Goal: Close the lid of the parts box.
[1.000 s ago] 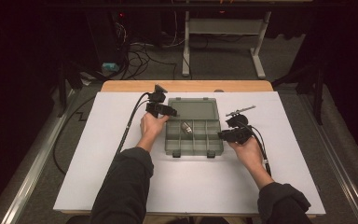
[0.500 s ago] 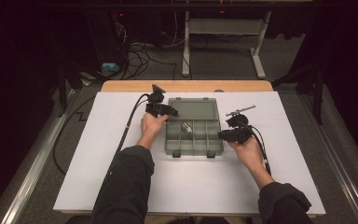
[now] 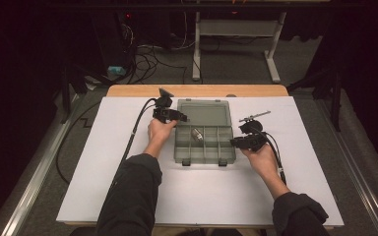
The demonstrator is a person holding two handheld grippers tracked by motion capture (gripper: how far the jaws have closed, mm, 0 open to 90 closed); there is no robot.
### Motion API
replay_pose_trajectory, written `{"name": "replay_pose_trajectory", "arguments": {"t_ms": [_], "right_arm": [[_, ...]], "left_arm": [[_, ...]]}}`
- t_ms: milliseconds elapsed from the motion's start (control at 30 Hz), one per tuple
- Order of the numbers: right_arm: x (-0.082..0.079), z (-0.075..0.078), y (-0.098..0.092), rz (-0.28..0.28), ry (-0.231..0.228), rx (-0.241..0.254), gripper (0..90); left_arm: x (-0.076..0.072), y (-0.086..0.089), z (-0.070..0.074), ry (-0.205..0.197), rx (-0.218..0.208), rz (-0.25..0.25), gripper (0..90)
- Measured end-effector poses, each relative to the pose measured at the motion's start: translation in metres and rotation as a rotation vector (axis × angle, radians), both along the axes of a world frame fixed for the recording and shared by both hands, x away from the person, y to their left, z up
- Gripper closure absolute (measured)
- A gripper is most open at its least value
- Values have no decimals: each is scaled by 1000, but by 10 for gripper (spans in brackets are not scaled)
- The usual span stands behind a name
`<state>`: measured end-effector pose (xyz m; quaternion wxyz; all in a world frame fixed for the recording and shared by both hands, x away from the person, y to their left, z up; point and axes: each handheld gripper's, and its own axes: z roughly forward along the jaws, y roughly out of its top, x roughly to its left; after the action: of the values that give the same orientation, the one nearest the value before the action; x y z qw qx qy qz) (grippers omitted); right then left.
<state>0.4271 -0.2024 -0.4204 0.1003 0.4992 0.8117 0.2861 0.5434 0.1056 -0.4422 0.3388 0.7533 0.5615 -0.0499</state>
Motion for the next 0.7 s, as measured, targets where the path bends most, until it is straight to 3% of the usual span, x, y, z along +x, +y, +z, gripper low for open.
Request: {"name": "replay_pose_trajectory", "arguments": {"t_ms": [200, 433, 700], "right_arm": [[0, 0, 0, -2, -1, 0, 751], [0, 0, 0, 1, -5, -4, 751], [-1, 0, 0, 2, -6, -4, 751]], "left_arm": [[-3, 0, 7, -32, 14, -3, 539], [-11, -3, 19, -105, 71, -18, 570], [-16, -3, 27, -135, 87, -41, 572]]}}
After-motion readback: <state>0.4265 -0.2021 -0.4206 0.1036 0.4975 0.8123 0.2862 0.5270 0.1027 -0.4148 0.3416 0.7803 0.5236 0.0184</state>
